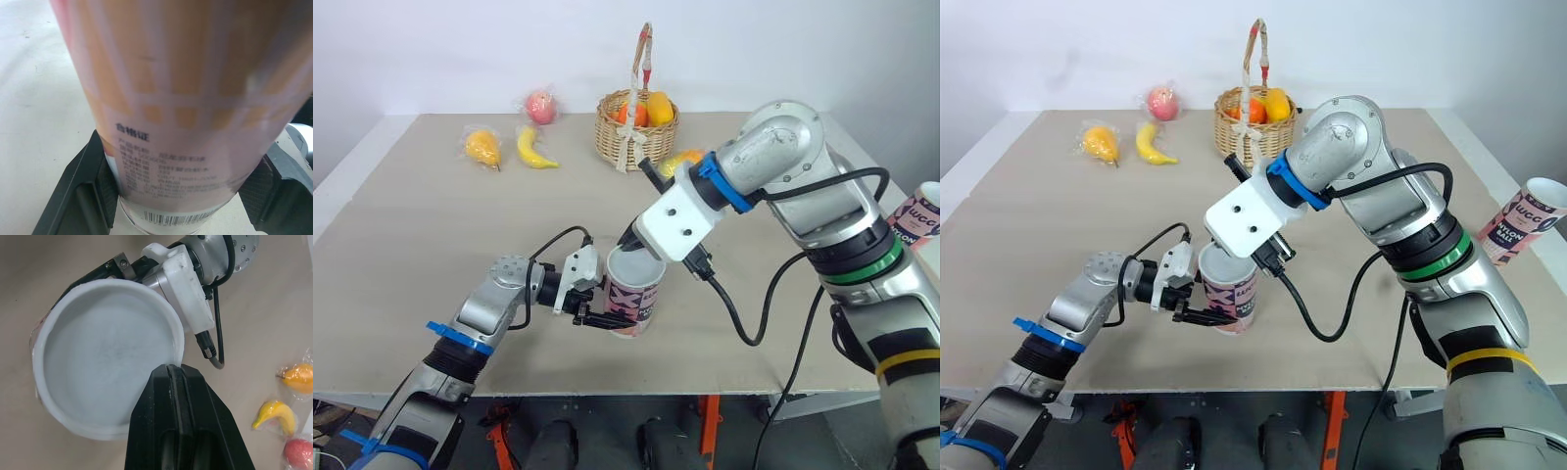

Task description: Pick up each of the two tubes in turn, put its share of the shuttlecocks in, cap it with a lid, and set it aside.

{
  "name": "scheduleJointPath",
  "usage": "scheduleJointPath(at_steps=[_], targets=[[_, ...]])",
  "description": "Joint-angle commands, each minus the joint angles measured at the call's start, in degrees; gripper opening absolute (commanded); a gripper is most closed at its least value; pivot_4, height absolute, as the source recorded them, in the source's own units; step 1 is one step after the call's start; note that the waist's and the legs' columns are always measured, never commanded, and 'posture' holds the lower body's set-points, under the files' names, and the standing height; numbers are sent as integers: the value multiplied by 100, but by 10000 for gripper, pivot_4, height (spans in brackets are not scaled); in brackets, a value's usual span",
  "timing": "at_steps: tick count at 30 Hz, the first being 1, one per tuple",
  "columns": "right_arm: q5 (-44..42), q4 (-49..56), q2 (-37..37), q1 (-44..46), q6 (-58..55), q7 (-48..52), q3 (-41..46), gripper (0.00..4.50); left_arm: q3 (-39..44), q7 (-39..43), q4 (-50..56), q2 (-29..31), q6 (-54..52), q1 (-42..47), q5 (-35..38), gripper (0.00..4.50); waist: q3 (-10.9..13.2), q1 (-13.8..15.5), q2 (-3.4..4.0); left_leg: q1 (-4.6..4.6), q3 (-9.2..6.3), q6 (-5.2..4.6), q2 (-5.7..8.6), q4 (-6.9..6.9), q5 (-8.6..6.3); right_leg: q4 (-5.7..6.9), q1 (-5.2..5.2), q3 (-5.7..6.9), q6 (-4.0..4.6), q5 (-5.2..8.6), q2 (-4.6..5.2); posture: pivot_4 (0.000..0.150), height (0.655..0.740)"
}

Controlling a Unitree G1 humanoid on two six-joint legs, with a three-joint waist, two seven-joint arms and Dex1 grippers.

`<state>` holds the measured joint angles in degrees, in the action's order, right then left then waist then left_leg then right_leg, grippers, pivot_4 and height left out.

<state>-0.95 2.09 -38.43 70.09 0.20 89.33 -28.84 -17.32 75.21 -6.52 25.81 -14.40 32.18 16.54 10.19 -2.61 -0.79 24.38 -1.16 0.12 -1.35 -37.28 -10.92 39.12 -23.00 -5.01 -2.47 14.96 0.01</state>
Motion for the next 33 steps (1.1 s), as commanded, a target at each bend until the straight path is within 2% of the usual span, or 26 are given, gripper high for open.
scheduleJointPath(at_steps=[1,7,10,15,21,26,29,33], targets=[[-288,35,-152,-91,-129,317,-62,890,-68,-10,-30,103,-100,-115,-111,29317,0,0,0,0,0,0,-8,0,0,0,0,0,0,1,0,1500,7400],[-613,84,-49,-221,-669,280,65,890,-57,-28,-11,94,-126,-116,-104,29317,0,1,0,0,0,0,-8,5,0,0,-1,0,6,4,1,1500,7400],[-558,38,143,-302,-980,23,132,9884,-50,-26,-8,105,-129,-125,-100,29317,0,2,-1,0,0,0,-8,8,0,0,-1,1,9,5,1,1500,7400],[-483,-22,302,-202,-1350,-219,334,31822,-37,-29,5,105,-145,-142,-87,29317,-1,1,0,0,-1,0,-15,10,0,0,-2,4,9,5,-6,1500,7400],[-955,-242,197,218,-1786,-23,903,31822,-33,-47,4,77,-152,-143,-82,29317,2,1,0,2,0,0,-19,12,0,0,-8,4,14,3,-11,1500,7400],[-2013,-21,-405,281,-2472,317,1338,31822,-29,-69,20,85,-153,-165,-79,29317,2,7,-2,7,-3,0,-14,26,0,-1,-13,6,27,8,-3,1500,7400],[-2073,40,-432,240,-2699,270,1344,24325,-32,-58,-2,93,-136,-164,-91,29317,2,0,-1,0,0,0,-8,42,0,-2,-14,3,32,12,2,1500,7400],[-2000,224,-488,69,-2598,247,1238,5085,-39,-42,-31,85,-116,-136,-106,29317,2,0,-1,-7,0,0,-10,51,1,-2,-14,4,26,17,-12,1500,7400]])
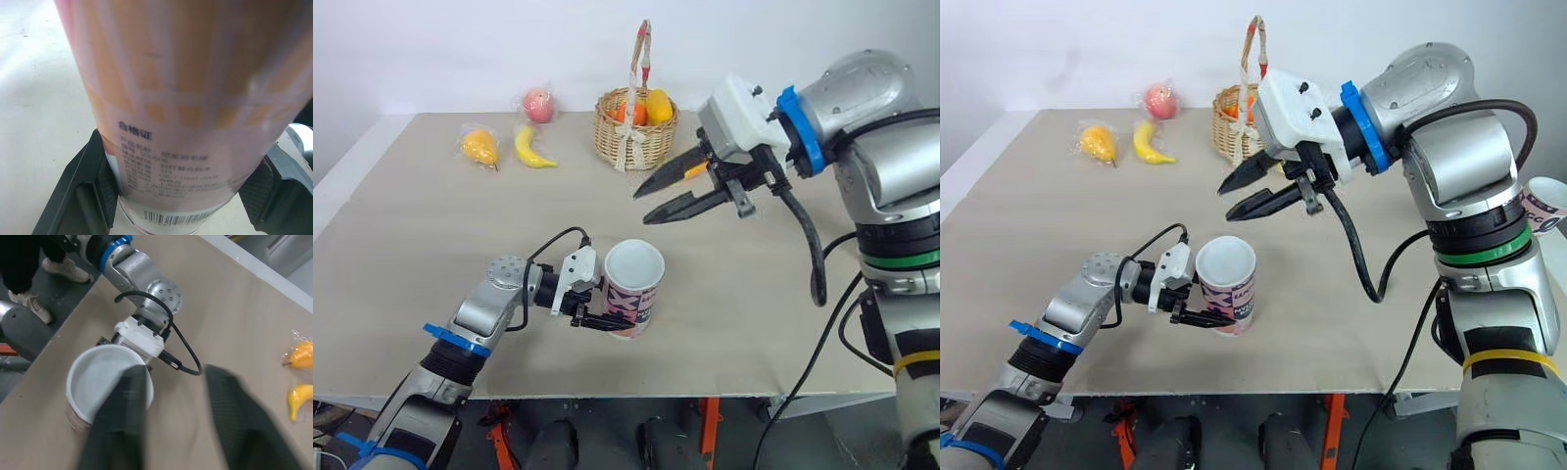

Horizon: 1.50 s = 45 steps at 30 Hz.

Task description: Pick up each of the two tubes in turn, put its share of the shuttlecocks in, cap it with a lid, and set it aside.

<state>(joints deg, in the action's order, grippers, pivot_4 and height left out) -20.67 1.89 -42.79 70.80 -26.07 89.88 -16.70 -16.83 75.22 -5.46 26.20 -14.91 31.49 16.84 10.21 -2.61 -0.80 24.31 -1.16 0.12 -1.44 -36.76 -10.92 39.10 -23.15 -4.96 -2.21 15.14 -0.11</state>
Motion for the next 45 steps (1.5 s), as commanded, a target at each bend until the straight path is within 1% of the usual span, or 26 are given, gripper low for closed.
scheduleJointPath(at_steps=[1,7,14,17,23,26,29,31,33,36,39,41,45], targets=[[-25,280,-44,-27,37,178,11,677,-91,-41,-147,42,-57,-57,-142,29317,0,0,0,0,-1,0,-1,0,0,0,0,1,1,0,-1,1500,7400],[119,432,-110,-119,238,258,-192,677,-84,-31,-155,56,-47,-45,-141,29317,0,0,0,1,1,0,-5,1,0,0,-1,-1,1,1,0,1500,7400],[1310,195,16,-185,897,5,-1053,677,-68,-38,-138,81,-43,-72,-142,29317,0,0,0,1,3,2,-4,1,1,0,-4,0,0,2,-4,1500,7400],[1485,146,66,-141,1173,164,-1161,677,-73,-50,-146,80,-29,-74,-161,29317,0,0,-1,0,1,2,-4,2,1,0,-5,1,3,2,-7,1500,7400],[1605,153,-55,-114,1522,262,-1467,677,-67,-78,-142,76,-24,-86,-156,29317,-1,0,-1,-5,0,6,-7,2,4,0,0,2,7,-2,-9,1500,7400],[2185,22,86,-177,1883,153,-1750,677,-60,-84,-138,90,-24,-98,-147,29317,-10,0,-3,-10,0,12,-9,3,7,0,2,1,7,-3,-11,1500,7400],[2585,-195,278,-182,2139,-14,-1916,677,-57,-96,-147,81,-32,-87,-139,29317,-28,-1,-13,-20,0,13,-12,3,8,0,9,2,10,-5,-17,1500,7400],[2568,-180,394,-228,2134,68,-1914,677,-45,-104,-125,79,-51,-94,-124,29317,-30,-1,-16,-40,3,14,-17,4,9,0,24,2,16,-8,-19,1500,7400],[2554,-130,444,-294,2156,166,-1899,677,-35,-110,-111,78,-57,-107,-124,29317,-31,-3,-18,-64,8,15,-21,10,12,0,39,2,40,1,-17,1500,7400],[2415,79,373,-427,2125,255,-1964,677,-27,-125,-85,86,-63,-141,-126,29317,-34,-4,-20,-107,13,15,-25,22,13,0,73,4,52,8,-14,1500,7400],[2173,277,245,-484,2079,262,-2094,677,-20,-117,-59,101,-75,-174,-127,29317,-55,-4,-19,-111,12,15,-27,30,13,0,73,8,57,10,-12,1500,7400],[2108,277,277,-480,2027,262,-2063,677,-16,-119,-55,101,-82,-176,-134,29317,-63,-3,-20,-110,11,16,-27,38,12,0,73,11,62,19,-7,1500,7400],[1778,233,494,-398,1577,262,-1899,677,-18,-117,-74,85,-79,-150,-137,29317,-64,-2,-21,-108,9,21,-25,44,8,0,73,15,63,30,-4,1500,7400]])
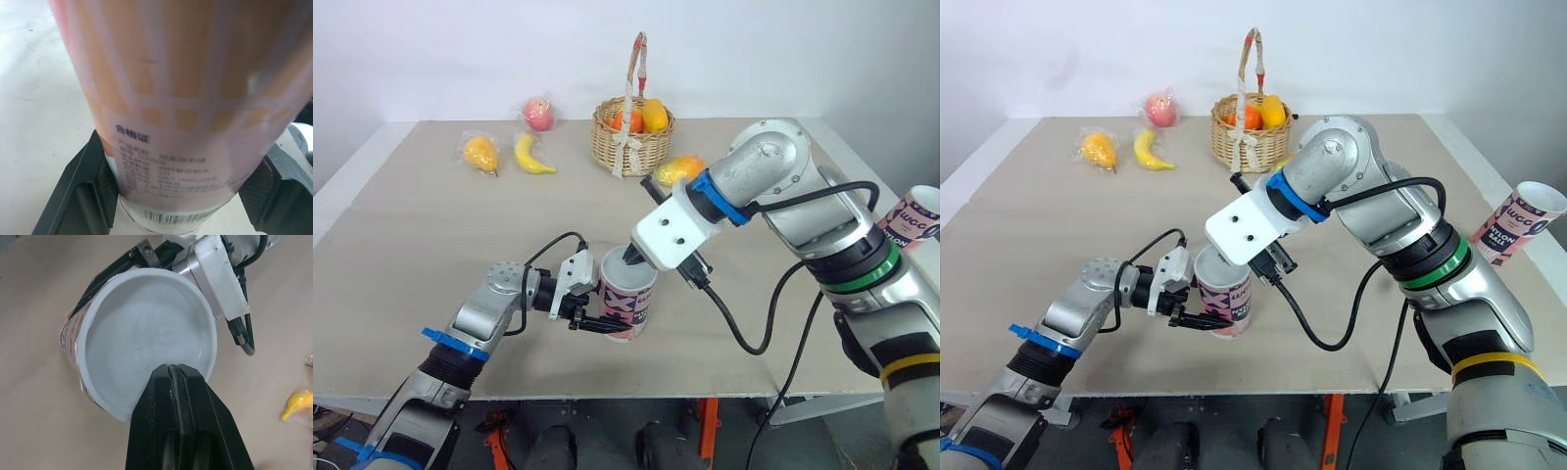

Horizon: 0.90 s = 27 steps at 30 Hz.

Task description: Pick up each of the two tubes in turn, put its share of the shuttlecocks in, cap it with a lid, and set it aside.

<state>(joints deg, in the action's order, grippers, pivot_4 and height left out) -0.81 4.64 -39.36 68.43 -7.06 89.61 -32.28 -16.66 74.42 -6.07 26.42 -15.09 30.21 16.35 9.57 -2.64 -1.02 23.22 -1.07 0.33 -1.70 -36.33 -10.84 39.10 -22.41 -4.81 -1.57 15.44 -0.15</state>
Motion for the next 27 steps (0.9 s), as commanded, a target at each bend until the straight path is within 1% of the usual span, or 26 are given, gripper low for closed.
scheduleJointPath(at_steps=[1,4,6,7,9,11,13,15,19,22,23,26,27], targets=[[-265,-34,154,-150,-382,289,-352,677,-35,-39,-20,55,-55,-15,-90,29317,0,0,0,0,0,0,1,2,0,0,0,0,0,1,0,1500,7400],[-306,-41,97,-140,-419,289,-407,677,-40,-53,-19,34,-50,-10,-93,29317,0,0,0,2,-4,0,0,3,0,0,-1,4,2,2,1,1500,7400],[-420,-139,151,-87,-569,289,-204,677,-42,-66,-15,21,-37,-22,-97,29317,0,0,0,2,-5,0,1,4,0,0,-1,5,2,3,2,1500,7400],[-641,-163,182,-24,-738,289,-17,677,-46,-78,-14,13,-27,-33,-103,29317,1,0,0,2,-5,0,1,4,0,0,-1,5,2,4,2,1500,7400],[-1422,-144,140,163,-1233,289,478,677,-53,-81,-5,10,10,-84,-109,29317,11,-1,0,4,-5,0,0,4,0,0,-2,5,2,4,5,1500,7400],[-1976,-107,-39,248,-1551,289,902,677,-54,-96,13,-1,55,-151,-111,29317,14,3,0,19,-7,0,-2,4,0,0,-16,5,0,2,9,1500,7400],[-2334,-18,-358,126,-1832,281,1473,677,-21,-160,-77,-39,306,-250,-171,29317,16,28,-3,37,-14,0,6,4,0,0,-28,14,-9,4,21,1500,7400],[-2449,114,-655,-122,-1981,112,1818,677,77,-252,-108,-125,464,-317,-116,29317,15,51,-4,64,-16,0,17,2,0,-2,-50,23,-22,-8,38,1500,7400],[-2656,426,-1082,-743,-2392,-422,2485,677,209,-386,-177,-229,718,-391,-85,29317,15,81,-5,75,-12,6,26,3,-11,-11,-54,21,-19,-5,48,1500,7400],[-2656,637,-1435,-1538,-2629,-798,2933,677,246,-404,-196,-277,842,-404,-56,29317,16,84,-3,87,-13,5,25,2,-11,-10,-68,20,-38,-1,36,1500,7400],[-2647,704,-1564,-1892,-2697,-916,3078,161,252,-416,-206,-298,829,-373,-34,32526,17,86,-4,88,-14,6,21,1,-11,-10,-68,22,-47,4,32,1500,7400],[-2700,925,-1757,-2588,-2857,-1156,3329,0,223,-291,-154,-265,679,-324,72,43524,20,94,-3,91,-10,5,21,-1,-10,-10,-72,19,-49,3,30,1500,7400],[-2672,977,-1808,-2787,-2845,-1213,3371,6520,233,-261,-129,-266,645,-298,121,45000,23,88,-3,99,-9,5,24,-2,-10,-10,-78,18,-50,2,29,1500,7400]])
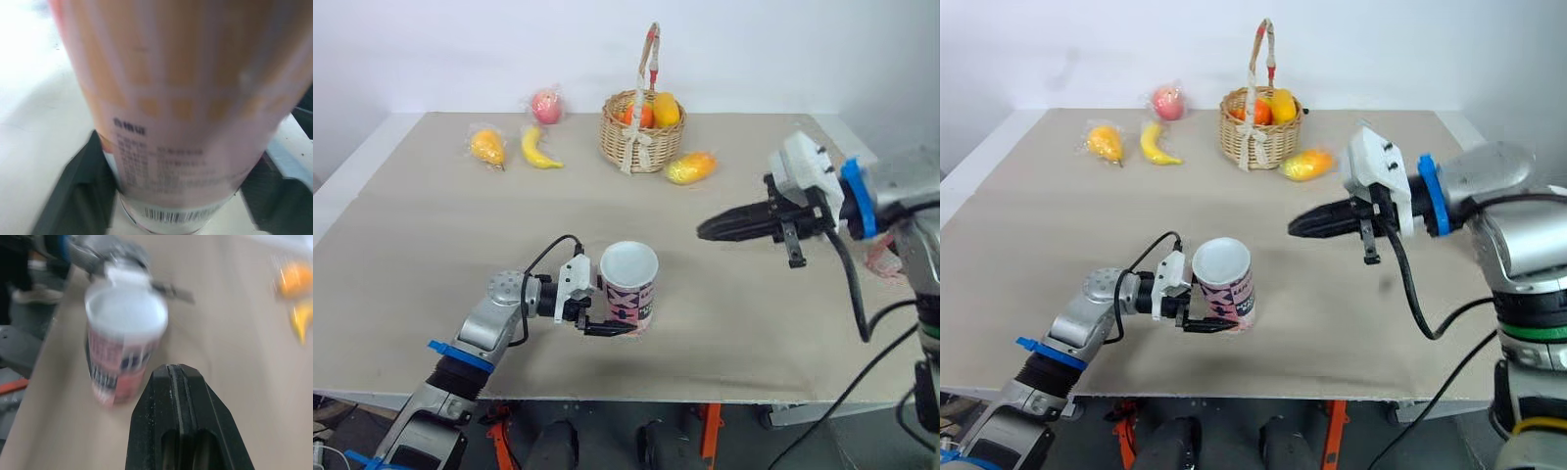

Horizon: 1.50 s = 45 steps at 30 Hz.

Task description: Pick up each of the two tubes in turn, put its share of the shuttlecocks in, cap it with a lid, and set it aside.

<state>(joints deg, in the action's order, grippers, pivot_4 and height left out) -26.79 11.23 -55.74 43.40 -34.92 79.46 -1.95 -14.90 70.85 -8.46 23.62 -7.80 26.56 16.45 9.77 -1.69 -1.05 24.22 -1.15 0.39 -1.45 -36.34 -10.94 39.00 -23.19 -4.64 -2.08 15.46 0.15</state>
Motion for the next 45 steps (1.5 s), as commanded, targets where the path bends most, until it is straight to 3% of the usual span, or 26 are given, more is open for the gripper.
scheduleJointPath(at_steps=[1,4,8,9,16,20,28,34,45], targets=[[-39,354,-213,-466,-69,-280,368,9481,92,91,125,-5,-101,101,158,45000,6,-15,1,6,3,0,1,0,0,0,-8,-3,0,0,-2,1500,7400],[-31,393,-208,-911,-152,-526,427,22262,195,56,130,-27,-5,184,175,45000,13,-22,0,10,6,0,1,2,-1,0,-13,-7,-3,3,-6,1500,7400],[-49,493,-200,-1490,-179,-673,412,43098,282,137,282,110,-121,138,287,45000,15,-19,-2,14,-4,0,1,4,-1,0,-12,-16,-7,8,-22,1500,7400],[-38,528,-218,-1650,-130,-672,407,44700,307,235,426,207,-314,78,405,45000,17,-20,-4,15,-5,1,1,4,-1,0,-12,-17,-8,9,-23,1500,7400],[-100,335,-175,-1988,-220,-650,266,44700,657,329,977,1015,-520,-408,516,45000,31,-69,-11,13,-4,2,-5,4,-2,0,-12,-22,-9,9,-29,1500,7400],[-340,242,469,-1859,-133,-1038,389,44700,1154,271,1085,1408,-345,-636,608,45000,45,-92,-35,9,-5,2,-14,3,-2,0,-11,-20,-4,6,-35,1500,7400],[207,280,1449,-2081,521,-1338,-552,44700,2401,-33,1979,1706,-1250,-859,1991,45000,60,-92,-50,15,-11,9,-28,3,-5,1,-13,-18,-3,11,-36,1500,7400],[300,-95,2033,-1726,711,-1303,-976,44700,2601,-302,2809,1922,-1861,-1182,2478,45000,65,-92,-59,14,-5,14,-16,-1,-5,1,-9,-17,-13,10,-15,1500,7400],[390,-529,2622,-1393,877,-1211,-1354,44700,3012,-715,3331,2165,-2225,-1463,2890,45000,65,-92,-58,11,-10,15,-27,-1,-5,2,-10,-6,2,5,-25,1500,7400]])
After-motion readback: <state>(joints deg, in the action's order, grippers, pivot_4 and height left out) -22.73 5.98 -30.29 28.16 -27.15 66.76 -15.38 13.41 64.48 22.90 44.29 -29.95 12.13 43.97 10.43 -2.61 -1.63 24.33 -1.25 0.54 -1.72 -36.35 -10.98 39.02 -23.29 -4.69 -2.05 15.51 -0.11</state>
